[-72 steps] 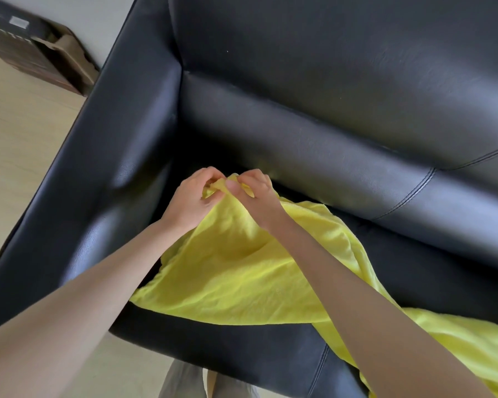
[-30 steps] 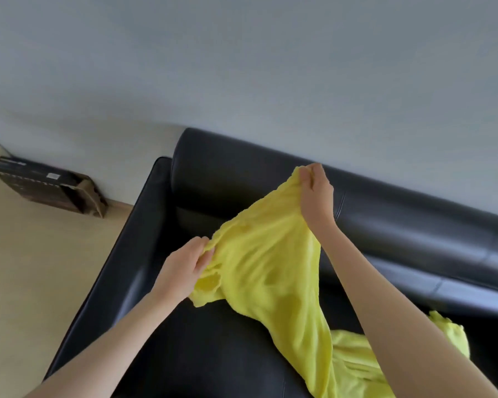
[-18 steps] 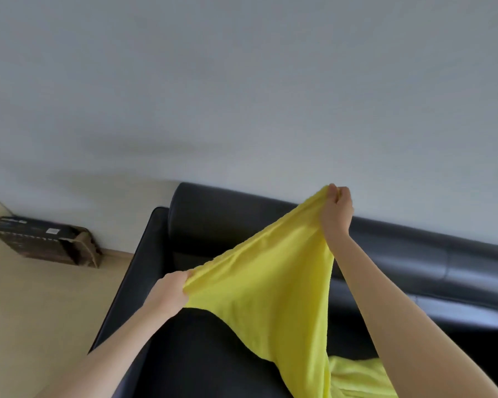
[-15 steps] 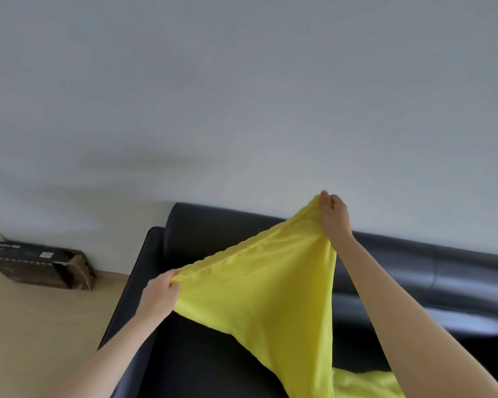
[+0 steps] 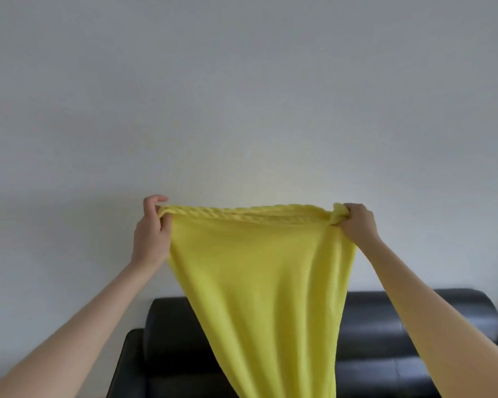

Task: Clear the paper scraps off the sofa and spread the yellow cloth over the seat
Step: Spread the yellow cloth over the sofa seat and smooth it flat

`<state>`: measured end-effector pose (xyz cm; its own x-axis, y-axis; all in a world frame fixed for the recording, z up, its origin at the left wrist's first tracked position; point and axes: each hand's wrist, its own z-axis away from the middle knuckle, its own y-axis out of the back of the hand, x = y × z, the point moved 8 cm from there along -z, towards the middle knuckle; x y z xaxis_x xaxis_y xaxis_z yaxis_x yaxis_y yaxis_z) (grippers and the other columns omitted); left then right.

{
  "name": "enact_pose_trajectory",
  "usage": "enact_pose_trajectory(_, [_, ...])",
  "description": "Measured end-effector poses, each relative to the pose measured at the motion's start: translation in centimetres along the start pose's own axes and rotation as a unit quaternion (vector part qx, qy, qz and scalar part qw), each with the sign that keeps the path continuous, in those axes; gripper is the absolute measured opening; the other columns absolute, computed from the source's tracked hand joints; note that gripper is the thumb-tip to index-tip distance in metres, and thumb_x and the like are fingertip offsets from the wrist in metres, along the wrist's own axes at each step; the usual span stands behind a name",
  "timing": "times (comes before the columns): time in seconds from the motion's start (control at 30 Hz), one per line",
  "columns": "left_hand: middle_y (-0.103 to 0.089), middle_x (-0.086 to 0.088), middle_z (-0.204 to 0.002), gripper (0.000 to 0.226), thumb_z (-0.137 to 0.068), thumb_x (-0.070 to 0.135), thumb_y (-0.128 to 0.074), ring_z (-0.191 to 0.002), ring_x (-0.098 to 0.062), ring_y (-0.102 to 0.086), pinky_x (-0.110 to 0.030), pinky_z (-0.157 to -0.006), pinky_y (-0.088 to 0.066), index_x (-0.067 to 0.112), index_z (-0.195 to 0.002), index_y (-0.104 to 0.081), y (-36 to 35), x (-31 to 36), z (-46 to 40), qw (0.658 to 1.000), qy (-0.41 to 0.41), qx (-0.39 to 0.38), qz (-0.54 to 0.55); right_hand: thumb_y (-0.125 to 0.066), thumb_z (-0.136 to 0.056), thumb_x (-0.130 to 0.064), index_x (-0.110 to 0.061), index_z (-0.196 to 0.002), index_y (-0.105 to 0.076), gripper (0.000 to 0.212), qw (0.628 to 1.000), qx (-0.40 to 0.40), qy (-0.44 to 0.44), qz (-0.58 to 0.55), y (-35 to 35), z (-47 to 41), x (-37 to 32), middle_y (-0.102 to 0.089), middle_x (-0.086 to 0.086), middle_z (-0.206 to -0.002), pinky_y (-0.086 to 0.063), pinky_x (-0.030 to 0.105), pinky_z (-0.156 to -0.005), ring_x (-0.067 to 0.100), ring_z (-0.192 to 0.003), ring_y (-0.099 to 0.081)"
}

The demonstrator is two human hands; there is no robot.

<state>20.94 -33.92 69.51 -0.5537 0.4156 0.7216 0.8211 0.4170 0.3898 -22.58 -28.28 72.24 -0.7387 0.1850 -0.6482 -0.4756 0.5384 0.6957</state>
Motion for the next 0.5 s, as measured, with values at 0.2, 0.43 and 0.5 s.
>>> enact_pose_trajectory(0.2, [-0.061, -0.023, -0.114, 0.033, -0.100, 0.025, -0.044, -0.106, -0.035, -0.057, -0.036, -0.082, -0.039, -0.004, -0.113, -0.055, 3.8, 7.4, -7.3, 0.971, 0.106, 0.160, 0.145, -0.053, -0.082, -0.003, -0.017, -0.074, -0.057, 0.017, 0.917, 0.159, -0.007, -0.366, 9.7, -1.1, -5.3, -0.050, -0.001, -0.070, -0.037, 0.028, -0.060, 0.017, -0.069, -0.044])
enact_pose_trajectory(0.43, [-0.061, -0.018, -0.107, 0.025, -0.103, 0.027, -0.033, -0.099, -0.031, -0.056, -0.033, -0.078, -0.034, 0.009, -0.101, -0.051, 7.5, 15.3, -11.3, 0.960, 0.044, 0.233, 0.152, -0.049, -0.095, -0.033, -0.013, -0.081, -0.056, 0.025, 0.923, 0.279, 0.056, -0.258, 17.0, -1.8, -11.0, -0.050, -0.005, -0.065, -0.036, 0.030, -0.055, 0.021, -0.068, -0.048])
enact_pose_trajectory(0.5, [-0.056, -0.014, -0.086, 0.025, -0.103, 0.025, -0.033, -0.079, -0.028, -0.052, -0.031, -0.066, -0.028, 0.006, -0.099, -0.049, 9.7, 18.2, -11.8, 0.938, -0.029, 0.302, 0.167, -0.047, -0.096, -0.037, -0.014, -0.081, -0.053, 0.028, 0.887, 0.358, 0.079, -0.280, 19.7, -1.7, -12.1, -0.049, -0.004, -0.064, -0.036, 0.030, -0.059, 0.022, -0.067, -0.047])
